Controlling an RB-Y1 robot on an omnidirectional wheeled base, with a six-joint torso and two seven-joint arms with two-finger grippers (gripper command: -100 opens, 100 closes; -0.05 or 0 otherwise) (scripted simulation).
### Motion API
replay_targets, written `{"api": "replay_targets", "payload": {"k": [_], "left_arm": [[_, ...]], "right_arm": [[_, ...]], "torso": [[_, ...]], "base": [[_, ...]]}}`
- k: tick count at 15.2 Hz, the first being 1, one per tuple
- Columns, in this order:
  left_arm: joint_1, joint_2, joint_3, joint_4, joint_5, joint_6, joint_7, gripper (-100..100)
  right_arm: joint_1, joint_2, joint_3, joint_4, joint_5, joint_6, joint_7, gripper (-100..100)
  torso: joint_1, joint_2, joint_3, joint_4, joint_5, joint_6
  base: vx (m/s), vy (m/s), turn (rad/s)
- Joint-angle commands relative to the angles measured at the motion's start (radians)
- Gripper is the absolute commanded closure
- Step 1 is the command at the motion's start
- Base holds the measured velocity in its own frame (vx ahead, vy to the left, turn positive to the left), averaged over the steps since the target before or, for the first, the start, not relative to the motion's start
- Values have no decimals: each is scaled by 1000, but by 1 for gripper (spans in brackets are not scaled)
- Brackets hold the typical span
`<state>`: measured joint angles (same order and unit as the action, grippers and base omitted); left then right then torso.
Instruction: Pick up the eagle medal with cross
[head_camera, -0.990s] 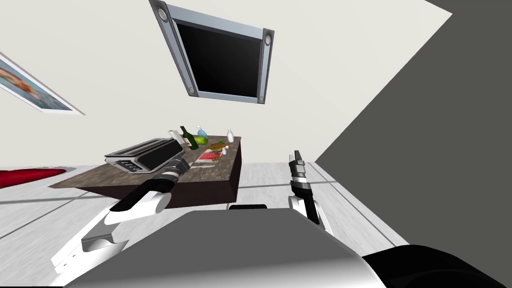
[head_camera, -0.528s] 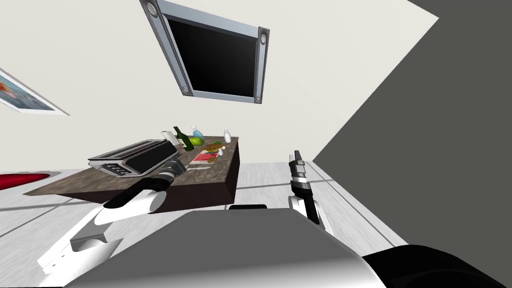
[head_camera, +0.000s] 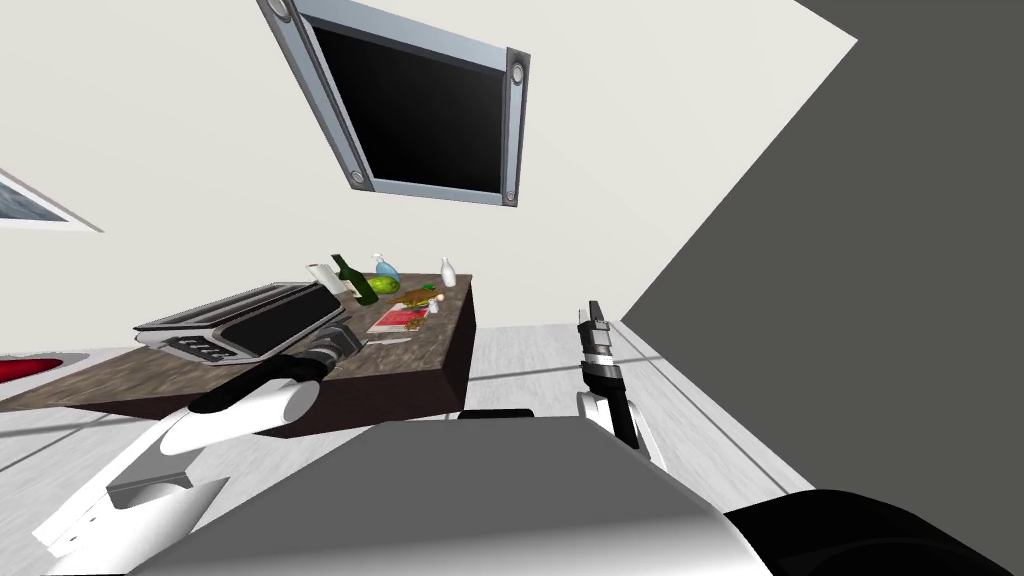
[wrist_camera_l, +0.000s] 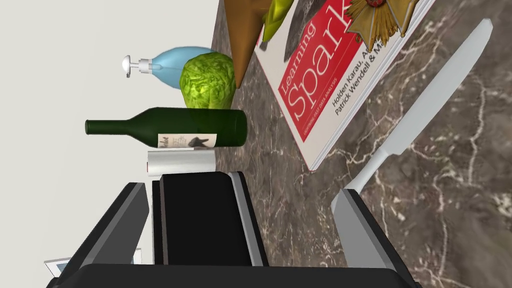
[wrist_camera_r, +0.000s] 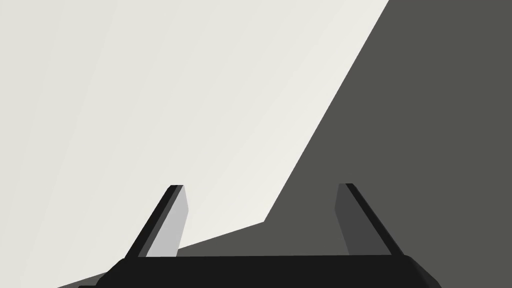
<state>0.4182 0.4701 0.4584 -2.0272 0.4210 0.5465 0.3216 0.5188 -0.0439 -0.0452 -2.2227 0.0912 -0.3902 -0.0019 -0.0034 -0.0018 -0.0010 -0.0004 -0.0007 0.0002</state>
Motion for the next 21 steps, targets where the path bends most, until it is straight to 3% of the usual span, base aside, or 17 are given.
{"api": "replay_targets", "payload": {"k": [1, 2, 5, 6, 9, 10, 12, 13, 16, 17, 19, 20, 21], "left_arm": [[-3, 2, 10, 7, 7, 48, 7, -100], [-10, 9, 41, 26, 32, 72, 26, -100], [-10, 9, 41, 26, 32, 119, 26, -100], [-16, 16, 72, 44, 56, 155, 45, -100], [-16, 16, 72, 44, 56, 191, 45, -100], [-22, 21, 103, 62, 80, 228, 64, -100], [-22, 21, 103, 62, 80, 261, 64, -100], [-28, 25, 133, 80, 103, 288, 83, -100], [-28, 25, 133, 80, 103, 331, 83, -100], [-35, 28, 163, 98, 126, 364, 101, -100], [-35, 28, 163, 98, 126, 399, 101, -100], [-40, 31, 192, 115, 149, 421, 118, -100], [-40, 31, 192, 115, 149, 443, 118, -100]], "right_arm": [[0, 0, 0, 0, 0, 0, 0, 0], [0, 0, 0, 0, 0, 0, 0, 0], [0, 0, 0, 0, 0, 0, 0, 0], [0, 0, 0, 0, 0, 0, 0, 0], [0, 0, 0, 0, 0, 0, 0, 0], [0, 0, 0, 0, 0, 0, 0, 0], [0, 0, 0, 0, 0, 0, 0, 0], [0, 0, 0, 0, 0, 0, 0, 0], [0, 0, 0, 0, 0, 0, 0, 0], [0, 0, 0, 0, 0, 0, 0, 0], [0, 0, 0, 0, 0, 0, 0, 0], [0, 0, 0, 0, 0, 0, 0, 0], [0, 0, 0, 0, 0, 0, 0, 0]], "torso": [[0, 0, 0, 0, 0, 0], [0, 0, 0, 0, 0, 0], [0, -1, 0, 0, 0, 0], [1, 0, 0, 0, 0, 0], [1, -1, 0, 0, 0, 0], [1, 0, 0, 0, 0, 0], [1, -1, -1, 0, 0, 0], [1, -1, -1, 0, 0, 0], [1, -1, -1, 0, 0, 0], [1, -1, 0, 0, 0, 0], [2, -1, -1, 0, 0, 0], [2, -1, -1, 0, 0, 0], [2, -2, -1, 0, 0, 0]], "base": [[33, -42, -41], [47, -55, -89], [40, -44, -33], [38, -34, -76], [38, -31, -35], [42, -28, -68], [51, -29, -57], [55, -36, -70], [48, -29, -32], [42, -19, -60], [54, -23, -53], [65, -18, -68], [73, -17, -79]]}}
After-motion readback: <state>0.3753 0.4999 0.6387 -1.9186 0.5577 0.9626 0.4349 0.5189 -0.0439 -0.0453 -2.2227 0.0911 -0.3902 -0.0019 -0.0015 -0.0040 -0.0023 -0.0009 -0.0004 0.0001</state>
